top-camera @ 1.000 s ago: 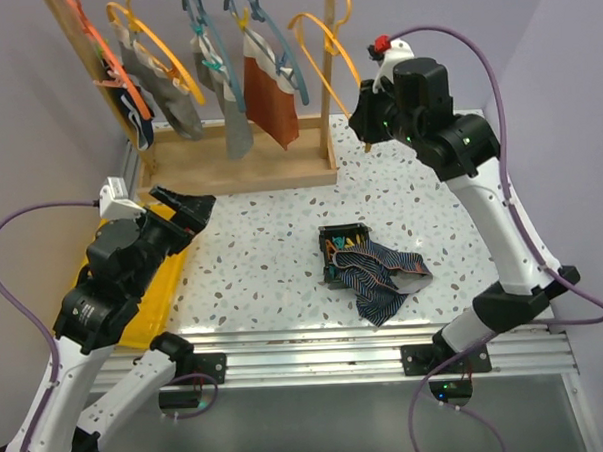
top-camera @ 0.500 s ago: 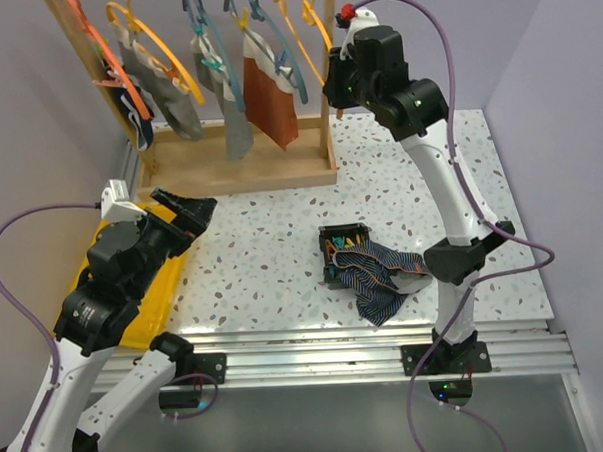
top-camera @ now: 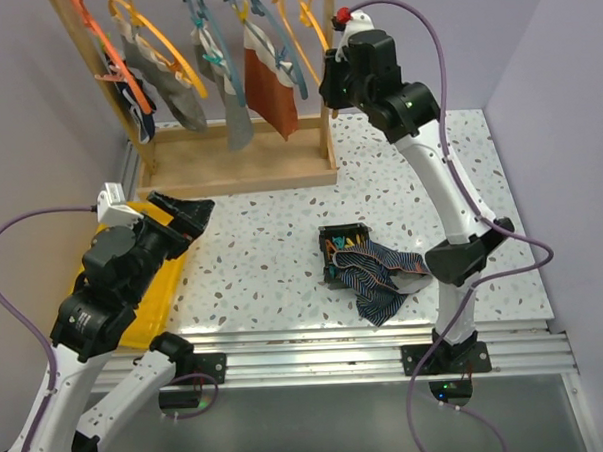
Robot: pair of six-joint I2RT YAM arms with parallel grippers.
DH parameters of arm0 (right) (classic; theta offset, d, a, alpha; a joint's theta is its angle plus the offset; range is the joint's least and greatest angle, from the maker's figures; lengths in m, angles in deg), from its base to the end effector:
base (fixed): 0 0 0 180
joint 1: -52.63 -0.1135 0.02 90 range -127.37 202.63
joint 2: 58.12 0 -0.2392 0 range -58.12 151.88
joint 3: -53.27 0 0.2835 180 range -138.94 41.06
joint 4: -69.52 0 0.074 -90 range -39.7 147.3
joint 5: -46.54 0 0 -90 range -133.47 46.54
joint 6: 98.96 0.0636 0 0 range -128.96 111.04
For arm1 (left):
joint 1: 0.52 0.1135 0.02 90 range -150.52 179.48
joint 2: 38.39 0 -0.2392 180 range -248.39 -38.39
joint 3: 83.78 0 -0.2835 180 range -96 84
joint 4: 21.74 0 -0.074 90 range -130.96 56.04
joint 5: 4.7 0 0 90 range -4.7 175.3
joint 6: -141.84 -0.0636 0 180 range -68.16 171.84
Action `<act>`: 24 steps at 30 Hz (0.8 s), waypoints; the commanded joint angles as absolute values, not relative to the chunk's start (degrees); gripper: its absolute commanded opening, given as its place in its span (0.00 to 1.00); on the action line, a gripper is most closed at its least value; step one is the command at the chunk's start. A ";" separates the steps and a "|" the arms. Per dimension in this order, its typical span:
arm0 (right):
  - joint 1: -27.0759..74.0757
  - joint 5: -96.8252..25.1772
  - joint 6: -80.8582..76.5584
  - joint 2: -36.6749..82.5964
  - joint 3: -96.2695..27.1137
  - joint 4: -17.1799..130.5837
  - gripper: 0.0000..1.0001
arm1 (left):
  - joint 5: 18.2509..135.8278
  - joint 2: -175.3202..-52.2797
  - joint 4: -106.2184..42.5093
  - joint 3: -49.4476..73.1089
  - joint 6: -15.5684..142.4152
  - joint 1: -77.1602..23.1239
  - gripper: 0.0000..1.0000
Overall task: Remove the underwear clipped to the hanger
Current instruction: Place the hanger at the clothesline.
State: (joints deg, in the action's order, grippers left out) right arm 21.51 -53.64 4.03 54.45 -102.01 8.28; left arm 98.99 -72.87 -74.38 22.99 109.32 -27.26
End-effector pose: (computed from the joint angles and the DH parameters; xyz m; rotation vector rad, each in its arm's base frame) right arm 0.3907 0.2228 0.4833 -0.1792 1.8963 0.3566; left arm 0.1637 -0.0656 0.3938 -0.6675 1.7630 -0.8181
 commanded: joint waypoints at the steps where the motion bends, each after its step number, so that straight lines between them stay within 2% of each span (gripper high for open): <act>1: 21.60 -54.63 4.48 47.71 -99.40 16.86 0.00 | 98.92 -72.41 -73.86 23.36 109.50 -27.06 1.00; 7: 21.60 -55.59 4.57 54.98 -112.48 10.64 0.00 | 98.05 -73.28 -72.98 23.79 109.32 -27.15 1.00; 11: 21.51 -54.89 6.15 56.40 -109.42 12.91 0.00 | 97.96 -73.81 -73.50 23.36 108.89 -27.15 1.00; 24: 22.57 -50.50 10.11 62.03 -112.31 13.70 0.00 | 99.80 -72.14 -75.88 22.74 109.06 -27.15 1.00</act>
